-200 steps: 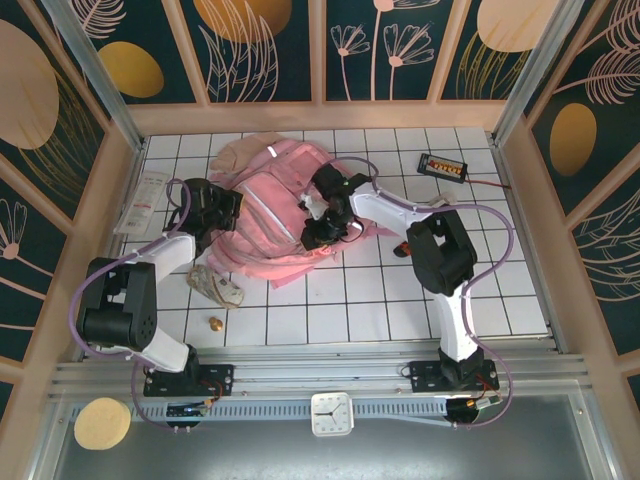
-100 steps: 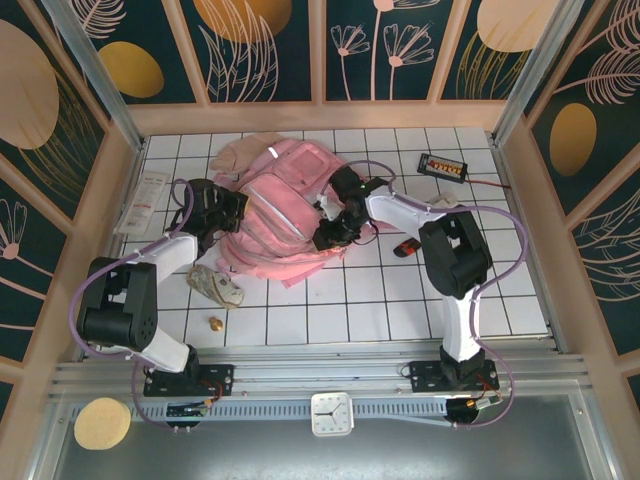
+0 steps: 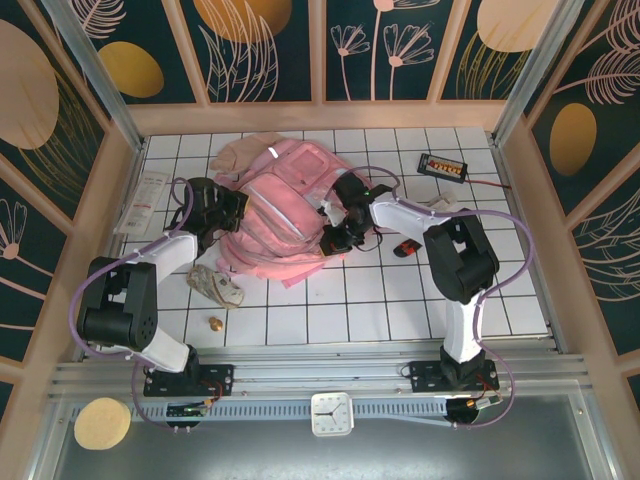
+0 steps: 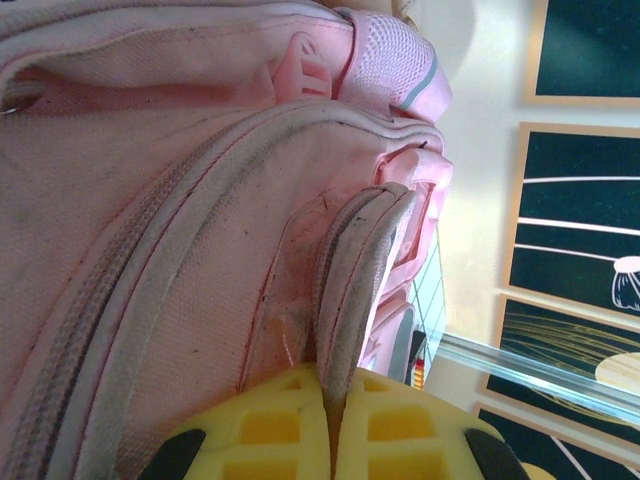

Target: Pack the student bag

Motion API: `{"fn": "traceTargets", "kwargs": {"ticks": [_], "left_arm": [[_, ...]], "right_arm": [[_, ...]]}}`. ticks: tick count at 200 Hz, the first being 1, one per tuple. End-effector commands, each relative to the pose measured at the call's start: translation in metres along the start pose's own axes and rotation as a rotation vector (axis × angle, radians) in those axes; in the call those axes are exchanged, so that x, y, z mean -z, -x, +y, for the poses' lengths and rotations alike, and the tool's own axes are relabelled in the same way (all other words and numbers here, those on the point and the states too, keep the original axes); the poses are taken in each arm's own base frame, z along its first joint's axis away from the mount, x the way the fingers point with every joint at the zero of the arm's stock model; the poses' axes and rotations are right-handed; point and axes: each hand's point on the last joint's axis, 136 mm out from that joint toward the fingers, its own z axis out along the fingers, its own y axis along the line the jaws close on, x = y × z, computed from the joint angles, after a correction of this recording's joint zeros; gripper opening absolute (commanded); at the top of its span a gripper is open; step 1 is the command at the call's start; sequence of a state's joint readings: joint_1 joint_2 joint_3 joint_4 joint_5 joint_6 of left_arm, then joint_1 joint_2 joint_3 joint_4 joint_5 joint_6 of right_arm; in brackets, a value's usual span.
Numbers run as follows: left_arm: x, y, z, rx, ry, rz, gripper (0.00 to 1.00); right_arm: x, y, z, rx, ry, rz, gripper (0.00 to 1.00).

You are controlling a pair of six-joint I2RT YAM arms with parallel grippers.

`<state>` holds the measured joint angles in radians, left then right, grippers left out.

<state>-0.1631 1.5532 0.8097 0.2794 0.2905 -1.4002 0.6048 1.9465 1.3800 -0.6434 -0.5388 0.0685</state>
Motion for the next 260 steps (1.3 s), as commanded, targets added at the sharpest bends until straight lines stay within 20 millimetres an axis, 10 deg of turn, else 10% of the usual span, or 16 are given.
{"fn": "traceTargets", "kwargs": {"ticks": [1, 82, 169, 209, 260], "left_arm": [[0.003, -0.005, -0.029, -0.016, -0.080, 0.021, 0.00], [-0.005, -0.021, -0.029, 0.032, -0.115, 0.034, 0.00], [-0.007, -0.034, -0.028, 0.040, -0.136, 0.107, 0.00], [0.003, -0.038, -0.012, -0.220, 0.060, 0.154, 0.62], [0.016, -0.059, 0.021, -0.246, 0.143, 0.280, 0.99]], "right_arm": [[0.014, 0.006, 0.014, 0.053, -0.019, -0.031, 0.00], [-0.017, -0.013, 0.088, 0.160, 0.081, 0.160, 0.00], [-0.026, -0.018, 0.083, 0.083, 0.093, 0.162, 0.00], [0.003, 0.006, 0.037, -0.023, 0.019, 0.040, 0.00], [0.039, 0.061, 0.019, -0.039, 0.035, -0.108, 0.00]]}}
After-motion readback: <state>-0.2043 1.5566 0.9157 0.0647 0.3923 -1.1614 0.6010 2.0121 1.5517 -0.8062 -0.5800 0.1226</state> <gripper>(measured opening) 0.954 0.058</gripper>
